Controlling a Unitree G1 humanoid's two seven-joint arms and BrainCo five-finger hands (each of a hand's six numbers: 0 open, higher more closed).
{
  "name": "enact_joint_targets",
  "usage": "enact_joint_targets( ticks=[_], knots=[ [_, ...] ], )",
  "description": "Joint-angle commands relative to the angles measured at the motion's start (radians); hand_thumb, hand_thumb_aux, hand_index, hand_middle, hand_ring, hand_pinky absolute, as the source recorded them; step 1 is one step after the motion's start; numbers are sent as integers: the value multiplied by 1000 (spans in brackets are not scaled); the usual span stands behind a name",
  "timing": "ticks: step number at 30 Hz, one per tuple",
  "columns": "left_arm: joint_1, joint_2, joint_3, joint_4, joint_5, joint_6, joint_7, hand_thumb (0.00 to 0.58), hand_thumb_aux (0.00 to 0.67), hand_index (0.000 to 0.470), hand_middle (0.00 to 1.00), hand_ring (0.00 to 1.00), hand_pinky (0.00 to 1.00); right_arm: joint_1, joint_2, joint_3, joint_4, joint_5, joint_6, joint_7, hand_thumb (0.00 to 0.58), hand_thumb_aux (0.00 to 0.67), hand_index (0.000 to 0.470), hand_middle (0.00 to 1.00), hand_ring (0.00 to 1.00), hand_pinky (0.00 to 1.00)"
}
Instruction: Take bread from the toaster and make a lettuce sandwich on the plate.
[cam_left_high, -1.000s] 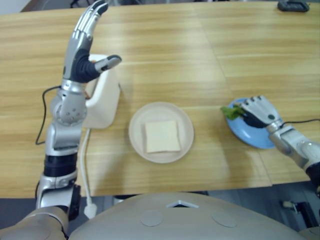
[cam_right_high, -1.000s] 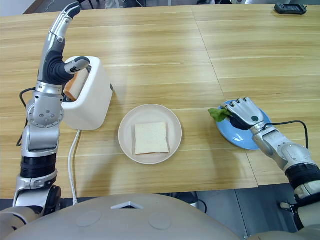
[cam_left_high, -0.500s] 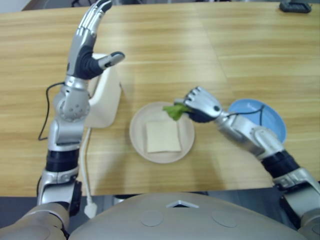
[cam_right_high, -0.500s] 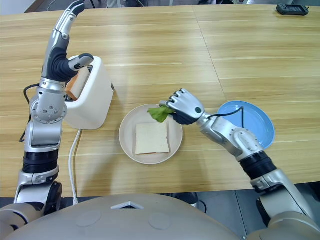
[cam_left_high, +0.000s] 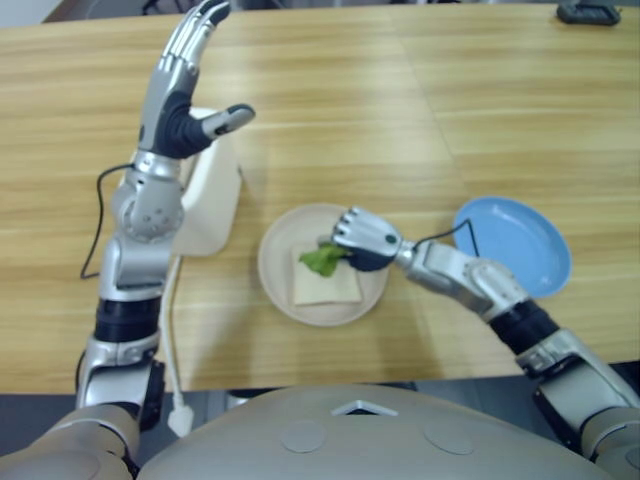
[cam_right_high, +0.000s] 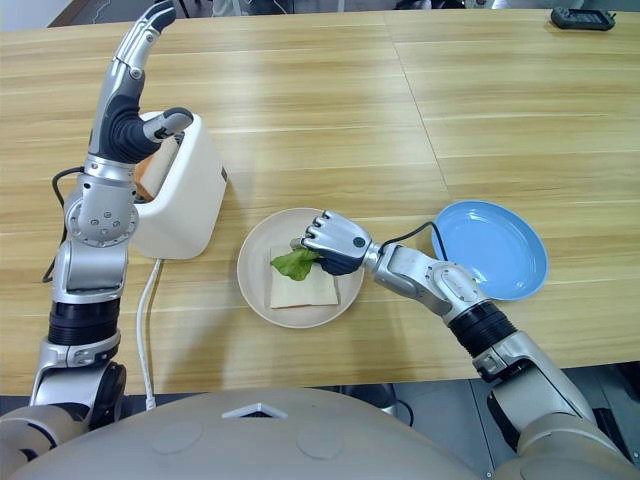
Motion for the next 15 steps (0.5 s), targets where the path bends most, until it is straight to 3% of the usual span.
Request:
enact_joint_targets(
  ticks=[1, 15],
  knots=[
    [5, -5, -11, 0, 0, 8, -3, 0, 0, 0, 0, 0, 0, -8, 13, 9, 22, -12, -11, 9, 580, 670, 460, 1000, 1000, 1000],
    [3, -11, -27, 4, 3, 8, -2, 0, 0, 0, 0, 0, 0, -44, 56, 46, 159, -41, -33, -14, 580, 670, 460, 953, 953, 953]
  ],
)
